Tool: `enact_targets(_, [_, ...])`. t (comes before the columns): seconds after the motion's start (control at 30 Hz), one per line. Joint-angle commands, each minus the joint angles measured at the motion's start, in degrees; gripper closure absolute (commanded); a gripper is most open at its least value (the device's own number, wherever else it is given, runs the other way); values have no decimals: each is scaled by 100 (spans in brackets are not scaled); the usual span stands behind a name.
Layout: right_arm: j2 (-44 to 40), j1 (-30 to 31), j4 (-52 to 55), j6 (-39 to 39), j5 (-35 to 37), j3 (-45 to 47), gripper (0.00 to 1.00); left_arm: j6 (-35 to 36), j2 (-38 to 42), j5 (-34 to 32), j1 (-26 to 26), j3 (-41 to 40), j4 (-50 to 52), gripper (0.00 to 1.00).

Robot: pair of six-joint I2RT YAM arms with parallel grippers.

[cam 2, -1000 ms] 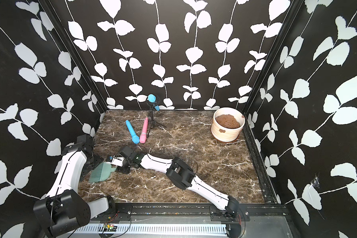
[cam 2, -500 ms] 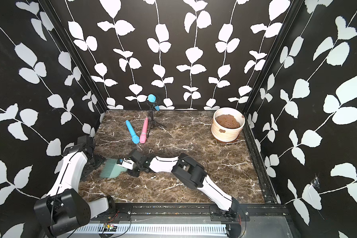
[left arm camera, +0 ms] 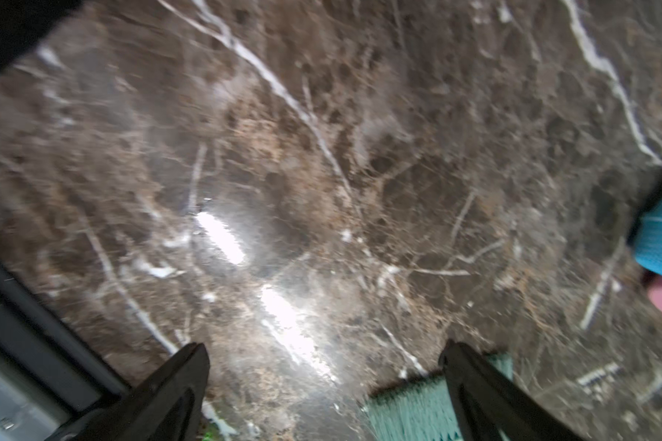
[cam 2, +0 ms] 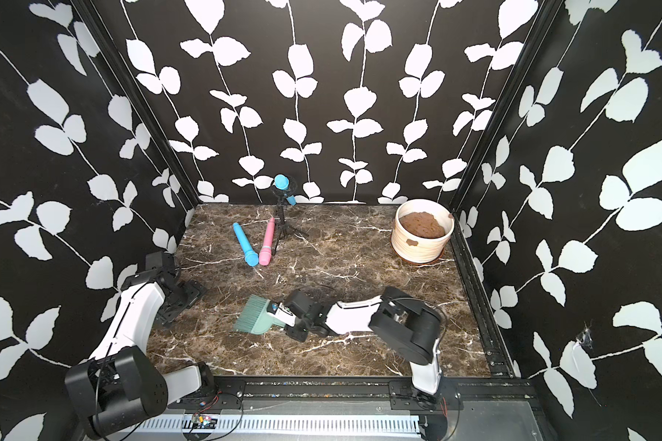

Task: Scrub the dried mud off the ceramic pot
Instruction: Move the brush to the center of the board, then pick up the brush from the center of the board.

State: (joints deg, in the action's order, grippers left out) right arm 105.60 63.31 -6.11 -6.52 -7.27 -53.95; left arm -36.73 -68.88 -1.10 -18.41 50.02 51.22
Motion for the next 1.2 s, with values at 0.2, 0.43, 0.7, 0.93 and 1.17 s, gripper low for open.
enact_targets(0.2, [82,-20,772,-256,-33,-190,49,254,-6,430,2,-73,-341,1])
enact_targets(0.43, [974,-21,621,-594,-239,-1013,53,483,-55,929,4,-102,-629,2])
enact_targets(0.7, [482,-39,375,-647,249,-384,75,807,-123,2376,118,-195,-1162,1])
enact_targets(0.93, [-728,-327,126,257,528,523,79,799,-37,3715,1005,-310,-1832,2])
enact_targets(1.17, [-2222,-1052,-139,1676,722,1373,80,500,91,4398,1918,-494,-2467,1])
